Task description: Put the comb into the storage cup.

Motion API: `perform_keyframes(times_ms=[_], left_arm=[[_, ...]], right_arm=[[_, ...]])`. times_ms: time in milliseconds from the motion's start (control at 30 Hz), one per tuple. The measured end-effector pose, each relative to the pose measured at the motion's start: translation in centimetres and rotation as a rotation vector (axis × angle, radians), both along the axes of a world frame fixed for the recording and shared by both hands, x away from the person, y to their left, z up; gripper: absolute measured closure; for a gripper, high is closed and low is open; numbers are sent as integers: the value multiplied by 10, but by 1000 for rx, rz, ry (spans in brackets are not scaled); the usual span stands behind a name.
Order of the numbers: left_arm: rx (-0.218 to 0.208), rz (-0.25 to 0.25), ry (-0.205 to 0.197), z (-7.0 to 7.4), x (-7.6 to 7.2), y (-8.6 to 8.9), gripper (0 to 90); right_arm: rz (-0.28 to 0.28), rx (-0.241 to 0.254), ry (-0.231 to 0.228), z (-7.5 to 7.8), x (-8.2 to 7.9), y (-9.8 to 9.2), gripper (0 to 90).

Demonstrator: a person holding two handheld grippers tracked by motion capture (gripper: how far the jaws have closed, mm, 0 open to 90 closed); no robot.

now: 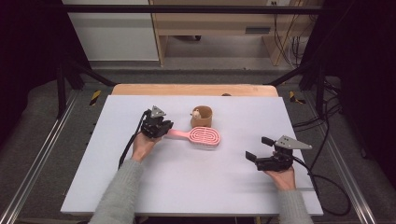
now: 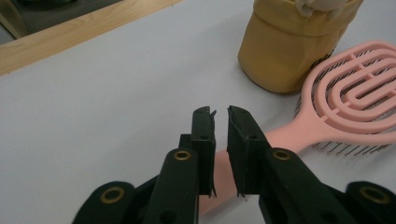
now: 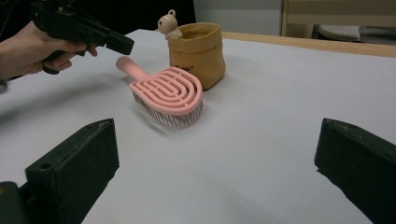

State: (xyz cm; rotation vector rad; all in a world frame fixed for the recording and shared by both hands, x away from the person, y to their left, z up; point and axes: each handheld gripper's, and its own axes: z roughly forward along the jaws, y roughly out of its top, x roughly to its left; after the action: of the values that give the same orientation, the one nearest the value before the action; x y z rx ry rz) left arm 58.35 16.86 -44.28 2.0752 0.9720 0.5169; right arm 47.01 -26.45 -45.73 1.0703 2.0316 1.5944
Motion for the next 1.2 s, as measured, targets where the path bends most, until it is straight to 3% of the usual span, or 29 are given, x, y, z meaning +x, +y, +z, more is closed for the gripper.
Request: perform_keyframes(times_ms=[267, 733, 1200], left_arm=[[3, -5, 15, -5, 5, -2, 891], [19, -26, 45, -11, 7, -3, 896], [45, -85, 88, -10, 1, -5, 897]], right_arm=[[0, -1, 0, 0, 0, 0, 3], [2, -2, 3, 0, 0, 0, 3], [0, 0, 0, 0, 0, 0, 3]])
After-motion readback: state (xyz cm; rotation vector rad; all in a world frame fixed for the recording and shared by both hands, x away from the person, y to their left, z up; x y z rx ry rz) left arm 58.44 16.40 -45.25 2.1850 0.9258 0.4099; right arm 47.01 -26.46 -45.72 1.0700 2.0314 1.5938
